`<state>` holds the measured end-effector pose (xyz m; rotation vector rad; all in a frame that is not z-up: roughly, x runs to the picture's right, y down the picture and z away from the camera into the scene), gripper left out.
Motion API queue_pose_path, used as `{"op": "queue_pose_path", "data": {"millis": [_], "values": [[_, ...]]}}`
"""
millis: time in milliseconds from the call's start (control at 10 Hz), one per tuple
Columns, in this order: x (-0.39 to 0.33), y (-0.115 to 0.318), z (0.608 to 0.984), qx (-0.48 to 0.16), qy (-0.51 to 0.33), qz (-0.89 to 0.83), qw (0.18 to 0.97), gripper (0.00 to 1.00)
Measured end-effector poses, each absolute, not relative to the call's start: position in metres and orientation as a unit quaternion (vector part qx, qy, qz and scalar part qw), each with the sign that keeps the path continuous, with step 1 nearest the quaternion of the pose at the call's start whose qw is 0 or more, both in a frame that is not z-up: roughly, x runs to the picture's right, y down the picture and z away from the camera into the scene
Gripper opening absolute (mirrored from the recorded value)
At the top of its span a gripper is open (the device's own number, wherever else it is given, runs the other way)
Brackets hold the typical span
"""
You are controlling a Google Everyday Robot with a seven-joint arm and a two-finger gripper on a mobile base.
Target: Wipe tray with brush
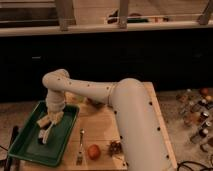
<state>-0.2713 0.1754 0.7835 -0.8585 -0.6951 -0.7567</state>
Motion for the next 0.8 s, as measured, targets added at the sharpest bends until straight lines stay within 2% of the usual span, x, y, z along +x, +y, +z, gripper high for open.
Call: {"op": "queue_pose_path", "data": {"millis": [500,800], "values": [[-0.206,0.174,0.785,-0.424,-0.264,-0.31,0.809,0.0],[-0.195,0.157,0.8,-0.419,-0.24,-0.292,0.825,0.0]]}}
